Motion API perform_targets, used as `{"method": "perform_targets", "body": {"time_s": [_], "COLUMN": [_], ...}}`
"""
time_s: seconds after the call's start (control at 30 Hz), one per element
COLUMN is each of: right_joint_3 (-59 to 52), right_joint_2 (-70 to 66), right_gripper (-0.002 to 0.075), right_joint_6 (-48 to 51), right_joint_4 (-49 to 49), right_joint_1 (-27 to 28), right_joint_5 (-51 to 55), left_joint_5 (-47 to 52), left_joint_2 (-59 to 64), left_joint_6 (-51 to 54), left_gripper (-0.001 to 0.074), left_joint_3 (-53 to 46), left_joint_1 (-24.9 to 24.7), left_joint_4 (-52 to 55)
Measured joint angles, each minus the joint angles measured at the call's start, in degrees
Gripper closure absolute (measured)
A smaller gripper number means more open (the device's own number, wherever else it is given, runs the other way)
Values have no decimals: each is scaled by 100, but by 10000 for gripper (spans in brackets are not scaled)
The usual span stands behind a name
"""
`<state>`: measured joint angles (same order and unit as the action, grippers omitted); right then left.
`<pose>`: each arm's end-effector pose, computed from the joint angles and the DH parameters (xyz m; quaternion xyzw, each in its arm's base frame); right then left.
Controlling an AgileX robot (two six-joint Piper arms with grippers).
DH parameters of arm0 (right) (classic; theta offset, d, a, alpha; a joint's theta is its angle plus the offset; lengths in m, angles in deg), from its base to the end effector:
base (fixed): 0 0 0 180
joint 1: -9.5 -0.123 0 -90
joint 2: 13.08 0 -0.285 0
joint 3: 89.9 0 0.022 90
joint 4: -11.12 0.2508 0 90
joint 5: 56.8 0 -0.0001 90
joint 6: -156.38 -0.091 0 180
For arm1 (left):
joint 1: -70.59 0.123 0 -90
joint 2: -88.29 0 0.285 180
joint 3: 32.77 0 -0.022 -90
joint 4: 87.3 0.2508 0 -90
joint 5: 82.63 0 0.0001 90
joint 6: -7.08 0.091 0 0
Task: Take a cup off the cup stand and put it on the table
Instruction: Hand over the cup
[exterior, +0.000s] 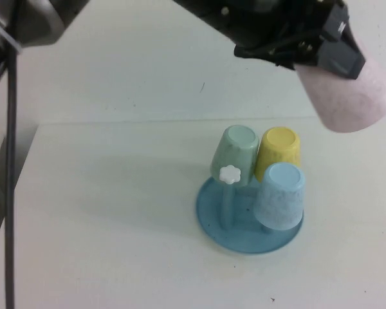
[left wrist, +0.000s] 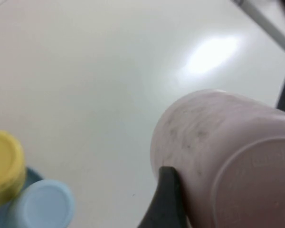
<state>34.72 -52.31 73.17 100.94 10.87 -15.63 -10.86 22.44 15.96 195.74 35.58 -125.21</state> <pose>0.1006 0.0576 0.2993 -0.2718 0.6763 0.2116 0.6511 0.2889 -0.2673 0.4561 0.3454 0.8109 -0.3936 0.2613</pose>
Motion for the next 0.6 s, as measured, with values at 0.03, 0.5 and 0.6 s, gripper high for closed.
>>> {"method": "perform_targets", "body": {"time_s": [0.03, 0.5, 0.6], "right_joint_3": [31, 911, 1059], "right_joint_2": [82, 324, 324], "right_gripper": [714, 257, 281], "right_joint_6": [216, -503, -653], "right_joint_4": [240, 678, 691], "right_joint_1": [0, 0, 0], "right_joint_5": [-33, -720, -967], "left_joint_5": [13, 25, 25], "left_joint_2": [-54, -219, -219], "left_joint_6": [59, 786, 864], "left_gripper": [189, 189, 189], "left_joint_3": [35, 122, 122], "left_joint_1": [0, -74, -159], "left_joint_4": [-209, -2655, -2817]}}
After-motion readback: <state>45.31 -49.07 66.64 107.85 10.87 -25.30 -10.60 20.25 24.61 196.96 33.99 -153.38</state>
